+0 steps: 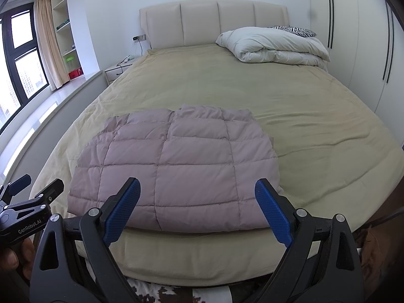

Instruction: Fold large clothes

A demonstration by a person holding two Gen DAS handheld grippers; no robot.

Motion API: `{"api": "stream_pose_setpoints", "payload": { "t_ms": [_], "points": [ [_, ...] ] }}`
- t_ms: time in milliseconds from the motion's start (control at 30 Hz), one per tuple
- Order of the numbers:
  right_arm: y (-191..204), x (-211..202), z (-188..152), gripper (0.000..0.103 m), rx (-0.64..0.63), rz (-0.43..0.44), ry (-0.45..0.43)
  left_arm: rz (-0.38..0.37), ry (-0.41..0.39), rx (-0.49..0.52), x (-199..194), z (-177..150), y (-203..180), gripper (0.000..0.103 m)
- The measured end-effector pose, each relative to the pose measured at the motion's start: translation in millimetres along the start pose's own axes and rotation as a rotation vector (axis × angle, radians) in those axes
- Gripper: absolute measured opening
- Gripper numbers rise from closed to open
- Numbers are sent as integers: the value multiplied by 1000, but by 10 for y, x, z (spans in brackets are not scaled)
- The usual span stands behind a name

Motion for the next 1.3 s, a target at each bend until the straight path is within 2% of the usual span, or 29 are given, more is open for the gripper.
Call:
{"api": "stream_pose_setpoints", "payload": {
  "t_ms": [867, 1300],
  "points": [
    [10, 24, -46, 93, 0, 3, 6, -1, 4, 3, 11, 3, 19, 103],
    [13, 41, -68, 93, 0, 7, 8, 5, -3, 11, 32, -113, 103, 103]
  ]
}}
Point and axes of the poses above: each gripper's, at about its wrist camera, not at the fingertips, and x roughly the way its jaws point, y to its left, z to its top, the point moved 8 cm from there along x, roughly the way its jaws point, and after that the axes turned 5 degrees about z, right-handed, at the moved point
